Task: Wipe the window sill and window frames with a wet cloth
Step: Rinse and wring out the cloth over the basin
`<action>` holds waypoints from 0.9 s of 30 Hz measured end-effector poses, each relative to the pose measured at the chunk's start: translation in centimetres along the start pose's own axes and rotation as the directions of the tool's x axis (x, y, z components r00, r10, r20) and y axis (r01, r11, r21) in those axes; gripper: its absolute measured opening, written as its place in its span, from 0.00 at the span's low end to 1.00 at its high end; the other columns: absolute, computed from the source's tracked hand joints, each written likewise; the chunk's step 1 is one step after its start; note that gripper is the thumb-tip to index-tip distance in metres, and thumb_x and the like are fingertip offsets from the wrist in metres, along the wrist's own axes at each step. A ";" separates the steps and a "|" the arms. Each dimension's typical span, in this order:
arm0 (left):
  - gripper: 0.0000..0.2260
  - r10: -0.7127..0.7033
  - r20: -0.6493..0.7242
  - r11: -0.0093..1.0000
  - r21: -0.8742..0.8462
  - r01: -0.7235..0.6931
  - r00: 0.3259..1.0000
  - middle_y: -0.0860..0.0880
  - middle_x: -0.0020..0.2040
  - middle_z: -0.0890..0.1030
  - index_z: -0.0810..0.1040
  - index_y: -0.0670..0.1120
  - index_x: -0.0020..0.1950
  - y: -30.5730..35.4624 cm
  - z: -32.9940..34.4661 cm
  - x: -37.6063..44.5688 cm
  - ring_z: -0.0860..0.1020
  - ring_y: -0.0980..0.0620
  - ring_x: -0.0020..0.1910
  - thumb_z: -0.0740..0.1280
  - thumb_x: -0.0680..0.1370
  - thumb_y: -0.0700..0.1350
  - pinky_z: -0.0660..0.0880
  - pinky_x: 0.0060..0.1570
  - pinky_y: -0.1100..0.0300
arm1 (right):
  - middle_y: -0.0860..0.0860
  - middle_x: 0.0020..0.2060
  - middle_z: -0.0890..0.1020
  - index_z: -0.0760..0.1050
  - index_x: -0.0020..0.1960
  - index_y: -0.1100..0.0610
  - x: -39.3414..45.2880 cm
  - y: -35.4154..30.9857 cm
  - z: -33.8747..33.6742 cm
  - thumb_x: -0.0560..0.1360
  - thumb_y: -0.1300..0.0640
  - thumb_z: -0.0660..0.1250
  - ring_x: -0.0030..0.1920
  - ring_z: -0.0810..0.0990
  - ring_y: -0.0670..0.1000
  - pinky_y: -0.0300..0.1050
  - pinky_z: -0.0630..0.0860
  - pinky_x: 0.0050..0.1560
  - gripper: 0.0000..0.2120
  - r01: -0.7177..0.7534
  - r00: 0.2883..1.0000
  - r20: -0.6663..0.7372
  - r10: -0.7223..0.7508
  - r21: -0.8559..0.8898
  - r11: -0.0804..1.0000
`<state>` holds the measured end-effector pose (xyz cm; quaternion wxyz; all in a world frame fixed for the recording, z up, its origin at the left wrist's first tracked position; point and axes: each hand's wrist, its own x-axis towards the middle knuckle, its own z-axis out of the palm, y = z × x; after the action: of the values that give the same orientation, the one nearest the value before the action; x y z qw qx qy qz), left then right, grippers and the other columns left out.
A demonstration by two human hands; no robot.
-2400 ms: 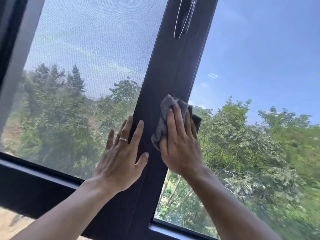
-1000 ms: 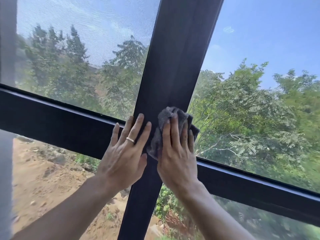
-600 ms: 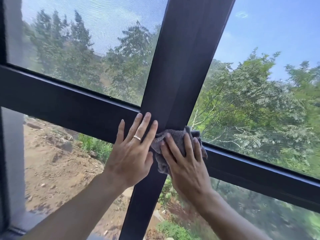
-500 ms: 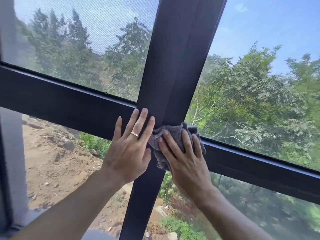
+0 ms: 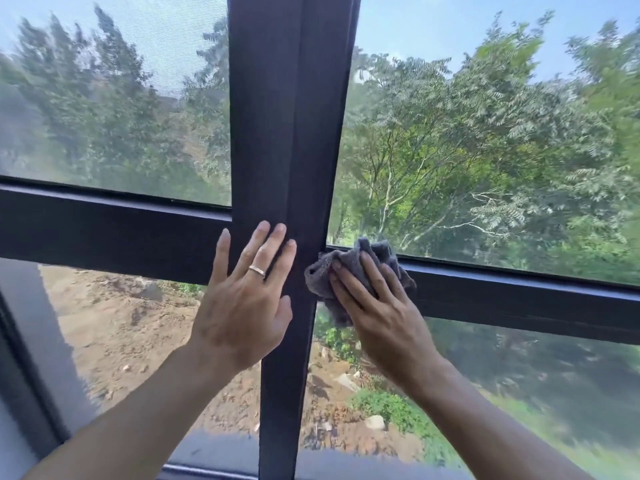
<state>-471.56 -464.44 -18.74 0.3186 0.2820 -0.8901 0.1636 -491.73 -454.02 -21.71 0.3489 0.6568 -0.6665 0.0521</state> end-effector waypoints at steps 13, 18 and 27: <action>0.19 0.410 0.241 0.749 -0.639 -0.174 0.879 0.46 0.56 0.77 0.71 0.46 0.69 27.6 -6.3 12.6 0.78 0.41 0.53 0.64 0.78 0.40 0.75 0.51 0.46 | 0.58 0.75 0.61 0.70 0.62 0.57 -18.4 12.8 -16.5 0.71 0.70 0.64 0.59 0.78 0.67 0.57 0.80 0.34 0.20 -0.596 0.798 0.150 0.583 0.333 0.730; 0.05 0.672 0.163 0.529 -0.788 -0.315 0.723 0.50 0.43 0.75 0.76 0.49 0.45 48.4 -11.6 11.6 0.76 0.47 0.44 0.69 0.72 0.42 0.74 0.46 0.52 | 0.50 0.71 0.64 0.68 0.57 0.52 -36.0 19.6 -26.0 0.67 0.64 0.66 0.52 0.79 0.63 0.56 0.78 0.42 0.20 -0.884 0.444 0.238 0.864 0.273 0.379; 0.04 0.900 0.138 0.250 -0.941 -0.230 0.413 0.51 0.39 0.81 0.74 0.51 0.40 85.4 -21.9 1.8 0.80 0.47 0.42 0.69 0.70 0.45 0.76 0.43 0.50 | 0.36 0.56 0.78 0.57 0.74 0.36 -67.7 27.4 -42.6 0.68 0.53 0.70 0.56 0.78 0.39 0.34 0.74 0.56 0.39 -0.889 -0.037 0.443 0.896 0.394 -0.232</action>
<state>-514.10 -387.56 -10.78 -0.0348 -0.2478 -0.9296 -0.2705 -507.03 -371.17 -15.18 -0.0228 0.0356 -0.8681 0.4947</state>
